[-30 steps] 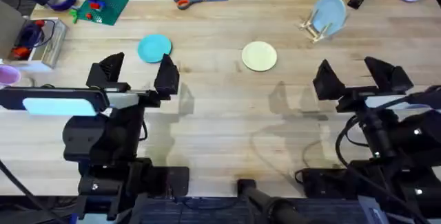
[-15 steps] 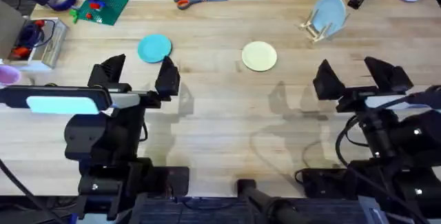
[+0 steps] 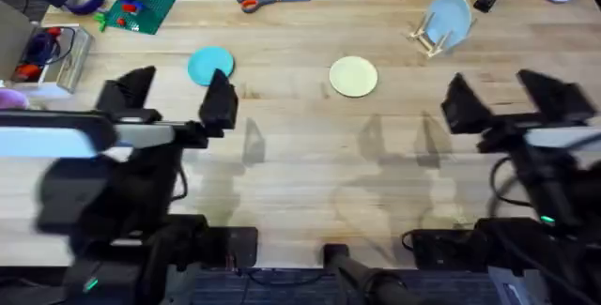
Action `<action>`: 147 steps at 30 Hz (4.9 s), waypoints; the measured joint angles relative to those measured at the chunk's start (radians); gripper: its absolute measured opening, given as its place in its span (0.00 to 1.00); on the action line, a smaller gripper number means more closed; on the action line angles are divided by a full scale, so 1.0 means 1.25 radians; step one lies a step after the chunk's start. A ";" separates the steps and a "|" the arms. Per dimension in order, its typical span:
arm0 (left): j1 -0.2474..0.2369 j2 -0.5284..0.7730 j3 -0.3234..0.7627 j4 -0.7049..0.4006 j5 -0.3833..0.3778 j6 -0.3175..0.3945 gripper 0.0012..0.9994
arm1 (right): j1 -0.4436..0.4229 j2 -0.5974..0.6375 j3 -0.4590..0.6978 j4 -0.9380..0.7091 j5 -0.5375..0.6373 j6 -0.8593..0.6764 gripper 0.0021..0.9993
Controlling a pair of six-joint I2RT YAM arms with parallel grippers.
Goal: Pick up the plates from the table one by one and place each into a slot on the dish rack.
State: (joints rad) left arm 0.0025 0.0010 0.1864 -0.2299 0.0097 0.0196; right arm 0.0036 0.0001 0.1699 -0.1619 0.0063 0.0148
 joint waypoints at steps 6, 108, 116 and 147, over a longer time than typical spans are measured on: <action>0.000 0.015 0.217 -0.228 -0.002 0.000 0.99 | 0.000 0.001 0.200 -0.171 0.000 0.010 1.00; -0.147 1.300 1.081 -0.666 0.540 -0.058 0.04 | 0.000 0.874 1.005 -0.793 0.000 -0.054 0.99; -0.182 1.402 1.081 -0.627 0.564 -0.071 0.04 | 0.000 0.874 1.005 -0.793 0.000 -0.054 0.99; -0.197 1.607 1.081 -0.509 0.703 -0.089 0.04 | 0.000 0.874 1.005 -0.793 0.000 -0.054 0.99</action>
State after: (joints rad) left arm -0.2434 2.0093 1.5379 -0.8659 0.8879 -0.0915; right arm 0.0036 1.0924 1.4258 -1.1526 0.0064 -0.0528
